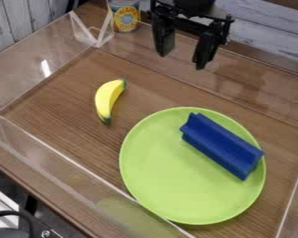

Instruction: Put the banana in the green plate

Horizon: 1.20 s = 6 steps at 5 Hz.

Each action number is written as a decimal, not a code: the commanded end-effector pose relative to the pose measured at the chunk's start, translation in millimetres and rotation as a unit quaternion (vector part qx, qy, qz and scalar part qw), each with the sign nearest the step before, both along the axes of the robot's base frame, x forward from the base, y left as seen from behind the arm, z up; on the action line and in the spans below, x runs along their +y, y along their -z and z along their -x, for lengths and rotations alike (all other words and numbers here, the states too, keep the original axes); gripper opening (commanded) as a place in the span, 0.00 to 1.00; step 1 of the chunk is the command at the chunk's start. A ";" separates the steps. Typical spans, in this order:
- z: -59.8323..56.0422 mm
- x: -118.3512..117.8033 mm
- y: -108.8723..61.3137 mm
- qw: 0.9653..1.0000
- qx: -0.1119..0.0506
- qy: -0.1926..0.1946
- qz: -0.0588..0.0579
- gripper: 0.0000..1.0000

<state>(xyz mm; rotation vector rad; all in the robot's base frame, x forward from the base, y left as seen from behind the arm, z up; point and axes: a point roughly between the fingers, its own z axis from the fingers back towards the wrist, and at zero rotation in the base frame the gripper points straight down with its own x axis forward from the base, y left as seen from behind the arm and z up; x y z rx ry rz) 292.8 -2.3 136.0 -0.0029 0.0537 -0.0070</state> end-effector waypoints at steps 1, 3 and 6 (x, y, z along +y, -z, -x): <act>3.3 7.0 7.0 1.000 0.007 -0.009 0.000 1.00; 16.6 44.8 16.4 0.998 -0.003 -0.055 -0.001 1.00; 30.0 88.4 34.1 0.995 -0.017 -0.103 -0.005 1.00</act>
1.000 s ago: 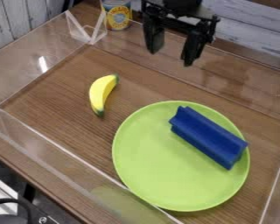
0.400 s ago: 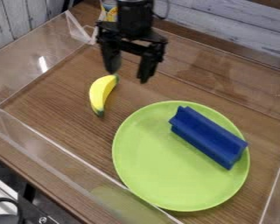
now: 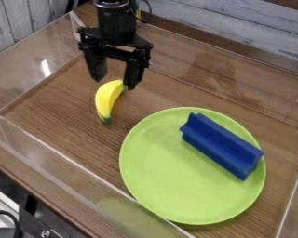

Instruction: Put the banana in the green plate

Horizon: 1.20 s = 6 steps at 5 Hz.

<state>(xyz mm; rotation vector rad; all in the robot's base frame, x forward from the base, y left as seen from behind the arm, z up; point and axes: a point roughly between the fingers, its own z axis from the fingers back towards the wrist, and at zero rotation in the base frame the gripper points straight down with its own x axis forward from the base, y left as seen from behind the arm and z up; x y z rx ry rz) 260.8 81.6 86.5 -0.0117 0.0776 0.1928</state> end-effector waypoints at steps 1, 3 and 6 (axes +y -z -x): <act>-1.2 6.4 -7.7 1.000 -0.022 -0.009 -0.009 1.00; -0.1 9.9 7.3 1.000 -0.009 -0.018 -0.007 1.00; 2.3 20.2 28.1 0.999 0.006 -0.039 -0.006 1.00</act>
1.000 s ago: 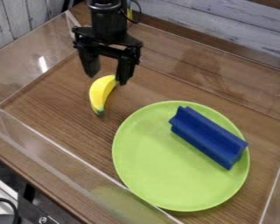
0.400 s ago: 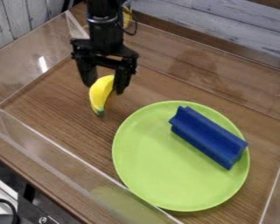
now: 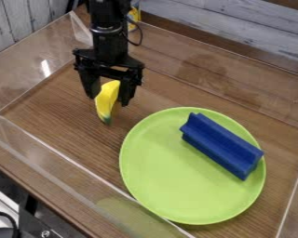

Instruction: Put the banana in the green plate

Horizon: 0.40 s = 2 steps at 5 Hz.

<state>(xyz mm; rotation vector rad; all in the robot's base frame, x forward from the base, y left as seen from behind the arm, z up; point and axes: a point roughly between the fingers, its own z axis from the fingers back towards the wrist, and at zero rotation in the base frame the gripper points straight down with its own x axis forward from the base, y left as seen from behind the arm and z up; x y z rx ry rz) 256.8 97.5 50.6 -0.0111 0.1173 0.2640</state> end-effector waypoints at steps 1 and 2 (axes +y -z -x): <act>-1.2 7.0 -3.5 1.000 -0.010 -0.008 -0.008 1.00; -2.3 9.6 0.2 1.000 -0.008 -0.014 -0.006 1.00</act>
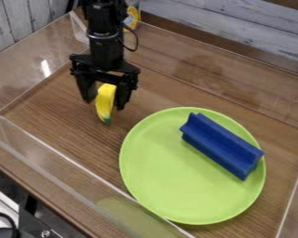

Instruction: Put the banana in the green plate

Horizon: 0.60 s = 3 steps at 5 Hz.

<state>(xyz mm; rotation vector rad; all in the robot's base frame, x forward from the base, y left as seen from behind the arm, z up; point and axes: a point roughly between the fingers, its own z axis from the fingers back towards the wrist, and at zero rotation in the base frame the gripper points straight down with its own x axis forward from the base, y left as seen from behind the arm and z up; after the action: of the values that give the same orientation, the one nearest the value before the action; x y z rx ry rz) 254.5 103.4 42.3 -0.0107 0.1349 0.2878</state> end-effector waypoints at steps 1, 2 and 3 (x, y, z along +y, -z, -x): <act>-6.9 5.1 -6.3 1.000 -0.017 -0.005 -0.003 1.00; -10.1 6.5 -4.9 1.000 -0.019 -0.007 0.001 1.00; -12.4 7.7 -5.0 1.000 -0.020 -0.008 0.004 1.00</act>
<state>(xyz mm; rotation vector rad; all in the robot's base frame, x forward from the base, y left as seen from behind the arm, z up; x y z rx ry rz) 260.6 104.5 36.4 -0.0352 0.1404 0.2902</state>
